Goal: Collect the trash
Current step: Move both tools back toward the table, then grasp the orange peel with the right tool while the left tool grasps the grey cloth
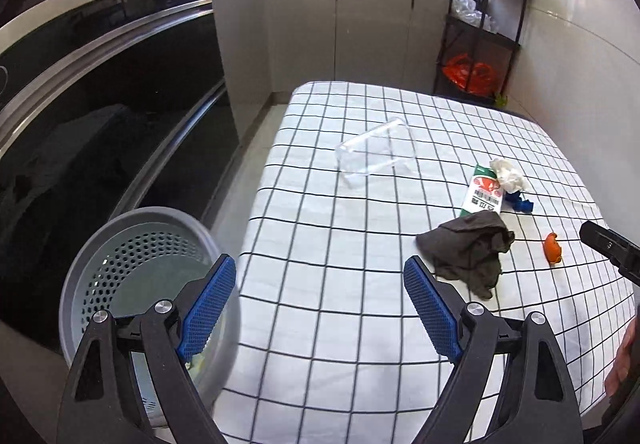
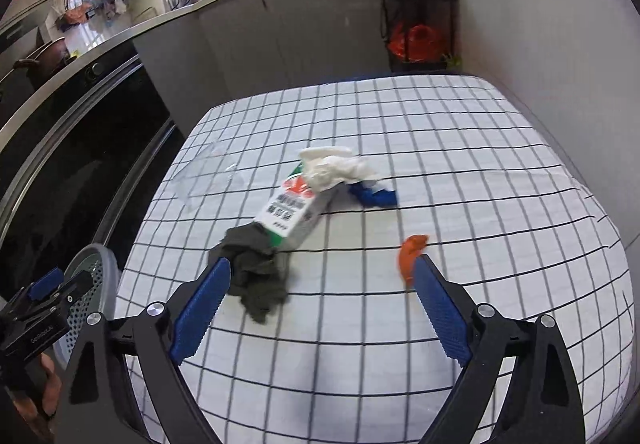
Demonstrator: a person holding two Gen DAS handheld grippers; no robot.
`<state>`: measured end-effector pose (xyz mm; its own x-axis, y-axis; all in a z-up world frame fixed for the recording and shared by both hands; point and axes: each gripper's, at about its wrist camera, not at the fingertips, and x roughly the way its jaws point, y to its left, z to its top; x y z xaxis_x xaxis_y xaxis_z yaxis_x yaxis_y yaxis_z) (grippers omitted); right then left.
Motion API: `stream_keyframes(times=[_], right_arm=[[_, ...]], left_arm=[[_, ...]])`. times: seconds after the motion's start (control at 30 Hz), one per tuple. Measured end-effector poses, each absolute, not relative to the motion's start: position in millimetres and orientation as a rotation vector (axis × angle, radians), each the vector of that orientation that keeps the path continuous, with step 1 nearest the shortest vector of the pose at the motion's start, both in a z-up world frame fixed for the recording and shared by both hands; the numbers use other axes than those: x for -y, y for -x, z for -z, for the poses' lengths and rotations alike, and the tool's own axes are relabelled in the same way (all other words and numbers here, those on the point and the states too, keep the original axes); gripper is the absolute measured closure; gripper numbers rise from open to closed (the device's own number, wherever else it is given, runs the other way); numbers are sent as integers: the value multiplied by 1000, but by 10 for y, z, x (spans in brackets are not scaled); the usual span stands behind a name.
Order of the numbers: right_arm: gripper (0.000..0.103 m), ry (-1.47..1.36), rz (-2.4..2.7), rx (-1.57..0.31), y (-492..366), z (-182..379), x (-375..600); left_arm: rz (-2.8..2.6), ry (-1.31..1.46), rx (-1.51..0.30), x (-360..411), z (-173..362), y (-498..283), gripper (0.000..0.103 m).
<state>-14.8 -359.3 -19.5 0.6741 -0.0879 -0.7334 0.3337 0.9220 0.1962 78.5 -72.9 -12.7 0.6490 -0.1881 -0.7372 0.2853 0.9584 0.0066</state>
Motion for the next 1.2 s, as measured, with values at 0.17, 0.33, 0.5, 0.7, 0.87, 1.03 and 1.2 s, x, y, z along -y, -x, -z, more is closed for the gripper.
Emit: stream_keyframes(times=[0.17, 0.33, 0.5, 0.7, 0.87, 1.03, 1.2], right_arm=[[15, -280, 334, -772, 230, 388, 3951], [15, -227, 364, -807, 193, 641, 4129], [15, -186, 394, -904, 23, 868, 4189], [15, -209, 402, -944, -124, 1044, 4260], [15, -220, 411, -961, -209, 1128, 4300], [24, -198, 407, -981, -332, 1147, 4226], [49, -176, 389, -999, -408, 1182, 4128]], left_arm=[[310, -126, -809, 1194, 235, -830, 17], [335, -157, -800, 1482, 402, -831, 16], [338, -169, -825, 1577, 562, -874, 16], [355, -182, -857, 1684, 668, -911, 16], [374, -190, -878, 1743, 723, -915, 16], [399, -191, -914, 1793, 792, -939, 14], [406, -188, -924, 1781, 814, -946, 14]])
